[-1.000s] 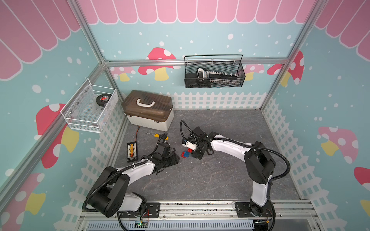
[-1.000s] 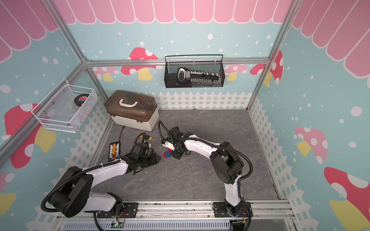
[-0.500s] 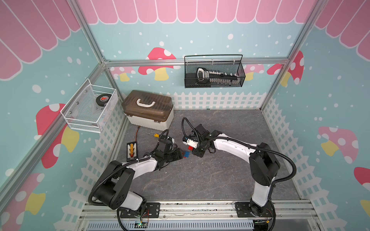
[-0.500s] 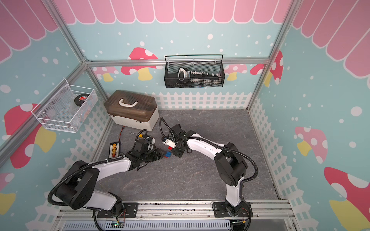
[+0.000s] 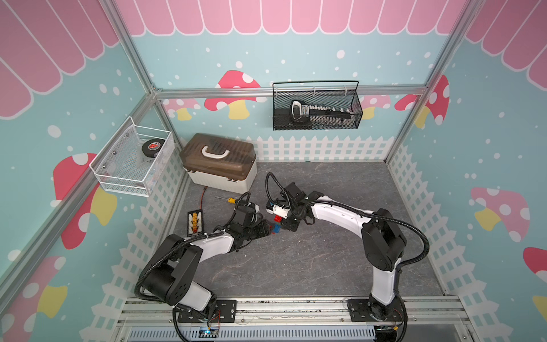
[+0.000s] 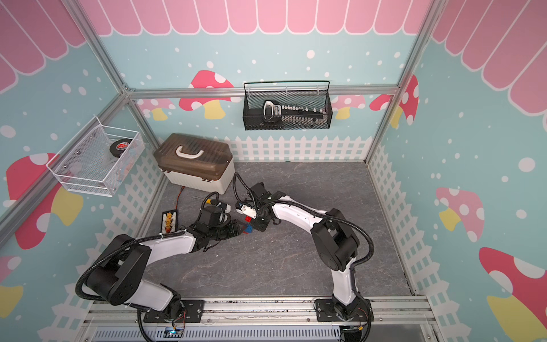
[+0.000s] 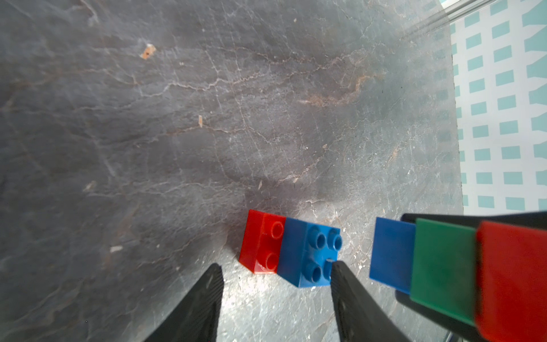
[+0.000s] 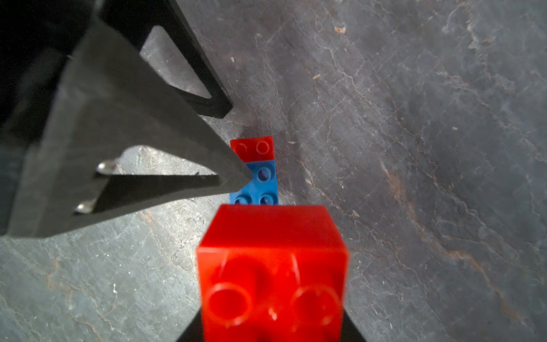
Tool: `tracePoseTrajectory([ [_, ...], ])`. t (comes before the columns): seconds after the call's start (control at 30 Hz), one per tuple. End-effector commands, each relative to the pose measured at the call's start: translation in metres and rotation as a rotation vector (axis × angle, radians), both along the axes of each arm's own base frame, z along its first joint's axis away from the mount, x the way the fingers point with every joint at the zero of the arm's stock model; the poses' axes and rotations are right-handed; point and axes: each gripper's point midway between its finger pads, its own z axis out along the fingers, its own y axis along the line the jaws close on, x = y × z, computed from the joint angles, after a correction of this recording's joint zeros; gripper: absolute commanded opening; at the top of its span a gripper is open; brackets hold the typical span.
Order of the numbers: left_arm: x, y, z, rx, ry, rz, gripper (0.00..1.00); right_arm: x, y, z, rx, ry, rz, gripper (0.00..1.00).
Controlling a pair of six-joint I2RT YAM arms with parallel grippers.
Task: Assemble the letter y with lego
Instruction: Assemble the lego brick with the lego brick.
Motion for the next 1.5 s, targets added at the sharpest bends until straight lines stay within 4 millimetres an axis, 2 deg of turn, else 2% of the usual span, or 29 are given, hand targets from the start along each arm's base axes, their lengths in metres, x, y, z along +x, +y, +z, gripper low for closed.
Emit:
tracePoseTrajectory([
  [0.0, 0.001, 0.004, -0.006, 0.002, -0.001, 0.016, 0.57, 0.000, 0.005, 0.002, 0.003, 0.002, 0.031, 0.26],
  [0.4, -0.005, 0.009, -0.023, 0.031, 0.031, 0.019, 0.53, -0.004, 0.012, -0.006, -0.023, 0.021, 0.079, 0.26],
  [1.23, -0.007, 0.013, -0.030, 0.023, 0.039, 0.022, 0.51, -0.009, 0.021, -0.016, -0.072, 0.052, 0.111, 0.25],
  [1.47, -0.008, 0.014, -0.032, 0.025, 0.041, 0.026, 0.51, -0.011, 0.015, -0.028, -0.152, 0.059, 0.126, 0.25],
])
